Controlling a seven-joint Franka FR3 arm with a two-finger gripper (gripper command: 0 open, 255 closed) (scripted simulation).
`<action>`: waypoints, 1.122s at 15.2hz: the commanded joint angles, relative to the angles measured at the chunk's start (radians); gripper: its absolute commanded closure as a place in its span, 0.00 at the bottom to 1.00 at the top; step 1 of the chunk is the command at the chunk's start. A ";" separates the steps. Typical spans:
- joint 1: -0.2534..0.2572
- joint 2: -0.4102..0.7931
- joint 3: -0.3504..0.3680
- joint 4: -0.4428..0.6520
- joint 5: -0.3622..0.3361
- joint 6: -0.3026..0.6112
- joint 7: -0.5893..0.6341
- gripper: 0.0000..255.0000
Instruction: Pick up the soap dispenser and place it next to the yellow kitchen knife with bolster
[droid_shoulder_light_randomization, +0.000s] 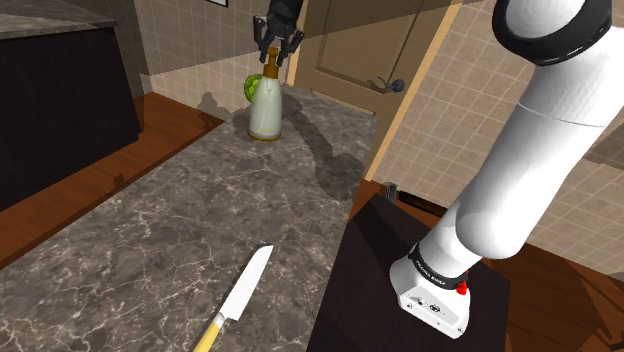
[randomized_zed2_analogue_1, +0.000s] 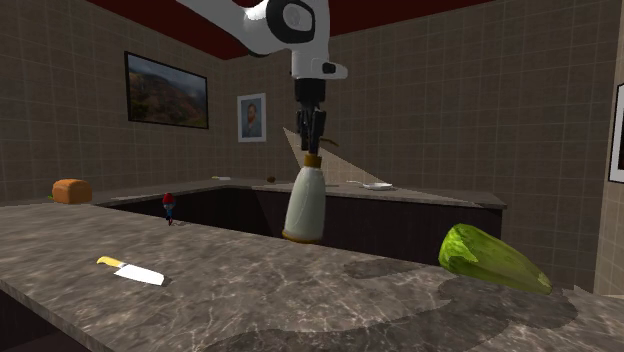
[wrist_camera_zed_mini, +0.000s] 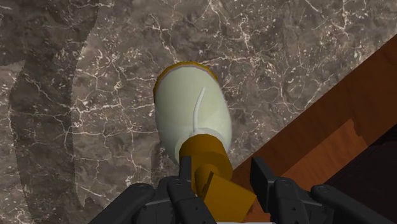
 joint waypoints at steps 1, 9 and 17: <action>0.027 -0.044 0.017 -0.061 -0.007 0.023 0.044 1.00; 0.120 -0.158 0.096 -0.208 -0.027 0.076 0.216 1.00; 0.209 -0.212 0.190 -0.275 -0.041 0.107 0.402 1.00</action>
